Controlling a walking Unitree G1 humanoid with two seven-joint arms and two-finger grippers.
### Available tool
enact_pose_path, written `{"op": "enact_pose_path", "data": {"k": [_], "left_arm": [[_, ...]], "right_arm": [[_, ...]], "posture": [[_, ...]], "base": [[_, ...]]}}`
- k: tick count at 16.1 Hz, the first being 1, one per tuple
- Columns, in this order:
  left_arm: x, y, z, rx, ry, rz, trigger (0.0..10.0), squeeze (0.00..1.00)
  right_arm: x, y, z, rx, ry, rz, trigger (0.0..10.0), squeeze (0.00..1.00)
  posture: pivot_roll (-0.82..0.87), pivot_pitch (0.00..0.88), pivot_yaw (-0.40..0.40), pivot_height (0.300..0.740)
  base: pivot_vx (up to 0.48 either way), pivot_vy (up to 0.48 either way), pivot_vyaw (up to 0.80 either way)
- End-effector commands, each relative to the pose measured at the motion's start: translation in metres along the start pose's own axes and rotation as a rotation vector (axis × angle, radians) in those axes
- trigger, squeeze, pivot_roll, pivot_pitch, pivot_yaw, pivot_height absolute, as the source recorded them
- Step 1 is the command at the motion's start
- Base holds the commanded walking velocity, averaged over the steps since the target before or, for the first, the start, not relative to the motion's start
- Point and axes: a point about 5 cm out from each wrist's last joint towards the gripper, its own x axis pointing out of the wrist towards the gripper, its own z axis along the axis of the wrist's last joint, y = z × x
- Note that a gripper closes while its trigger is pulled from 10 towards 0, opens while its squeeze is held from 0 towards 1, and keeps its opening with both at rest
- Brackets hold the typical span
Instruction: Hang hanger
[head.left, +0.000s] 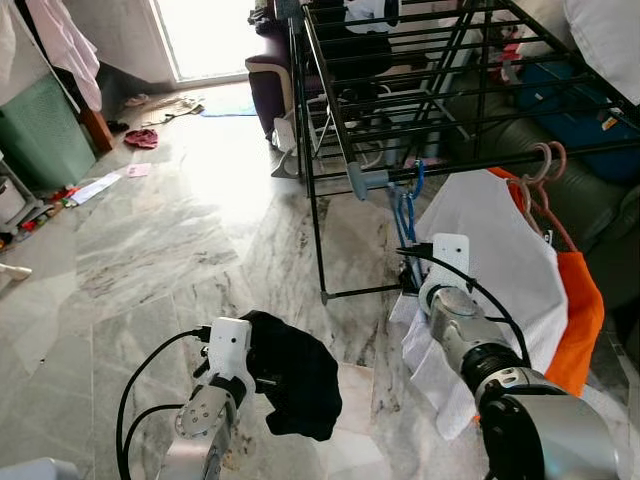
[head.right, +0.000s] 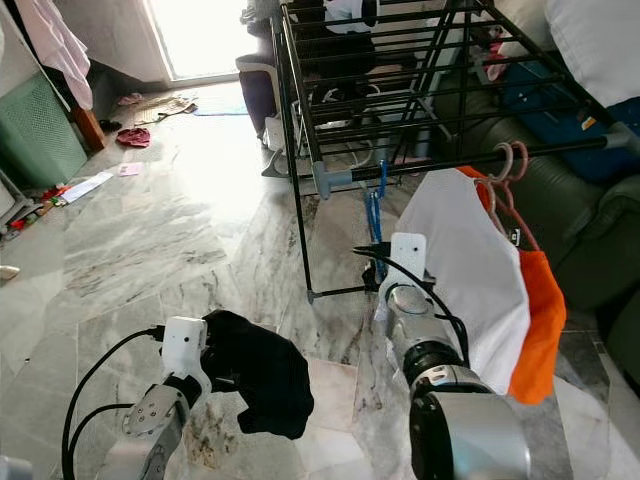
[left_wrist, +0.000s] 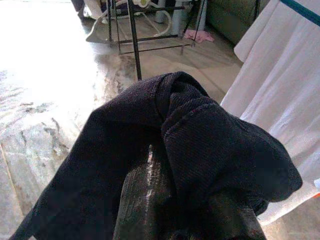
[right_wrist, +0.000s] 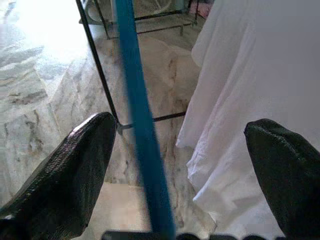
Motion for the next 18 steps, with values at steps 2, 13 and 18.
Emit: {"op": "enact_pose_path", "data": {"k": [2,13,18], "left_arm": [[0.003,0.002,0.006,0.021,-0.011,-0.011,10.0,0.0],[0.004,0.003,0.003,0.026,0.003,0.002,10.0,0.0],[0.005,0.002,0.003,0.027,0.004,0.001,10.0,0.0]], "right_arm": [[0.0,0.004,0.003,-0.093,-0.039,0.095,10.0,0.0],[0.004,-0.008,0.023,-0.254,-0.022,0.153,1.0,0.0],[0.005,-0.011,0.027,-0.265,-0.012,0.139,0.0,0.0]], "posture": [[-0.09,0.015,0.068,0.74],[-0.08,0.006,0.06,0.74],[-0.08,0.005,0.061,0.74]], "base": [[0.0,0.0,0.0],[0.0,0.0,0.0],[0.0,0.0,0.0]]}}
